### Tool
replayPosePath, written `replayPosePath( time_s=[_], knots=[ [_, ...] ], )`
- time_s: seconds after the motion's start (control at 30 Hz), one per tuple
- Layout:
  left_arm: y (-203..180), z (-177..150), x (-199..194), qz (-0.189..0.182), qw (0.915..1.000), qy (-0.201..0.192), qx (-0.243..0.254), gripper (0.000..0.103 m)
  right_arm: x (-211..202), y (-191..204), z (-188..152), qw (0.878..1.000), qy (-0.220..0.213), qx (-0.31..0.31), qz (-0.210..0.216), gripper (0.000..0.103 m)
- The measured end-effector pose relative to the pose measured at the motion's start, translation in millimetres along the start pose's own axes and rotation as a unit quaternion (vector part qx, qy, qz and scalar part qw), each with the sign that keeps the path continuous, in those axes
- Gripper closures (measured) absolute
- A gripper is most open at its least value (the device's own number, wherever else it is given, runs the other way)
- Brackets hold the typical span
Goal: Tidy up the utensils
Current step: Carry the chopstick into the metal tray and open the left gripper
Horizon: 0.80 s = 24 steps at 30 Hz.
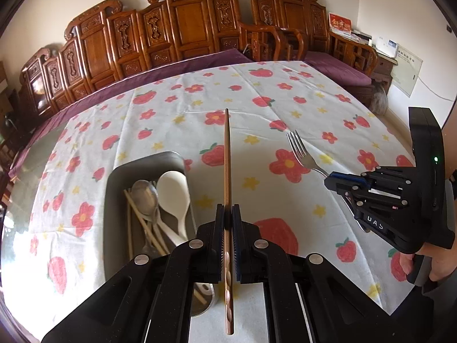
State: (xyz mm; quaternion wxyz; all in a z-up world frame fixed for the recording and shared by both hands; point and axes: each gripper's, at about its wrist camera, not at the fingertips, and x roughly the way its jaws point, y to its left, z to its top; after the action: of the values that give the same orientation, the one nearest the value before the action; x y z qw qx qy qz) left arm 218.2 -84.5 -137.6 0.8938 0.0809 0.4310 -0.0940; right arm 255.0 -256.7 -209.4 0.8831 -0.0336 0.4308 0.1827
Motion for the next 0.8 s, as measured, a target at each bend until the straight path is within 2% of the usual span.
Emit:
replayPosePath(
  time_s=[0.33, 0.8],
  knots=[
    [39, -7, -2, 0.020, 0.9994, 0.005, -0.028, 0.099, -8, 19, 3, 1.000, -0.011, -0.018, 0.020, 0.094],
    [76, -22, 31, 0.039, 0.9975, 0.046, -0.038, 0.099, -9, 25, 4, 0.999, -0.013, -0.022, 0.026, 0.094]
  ],
)
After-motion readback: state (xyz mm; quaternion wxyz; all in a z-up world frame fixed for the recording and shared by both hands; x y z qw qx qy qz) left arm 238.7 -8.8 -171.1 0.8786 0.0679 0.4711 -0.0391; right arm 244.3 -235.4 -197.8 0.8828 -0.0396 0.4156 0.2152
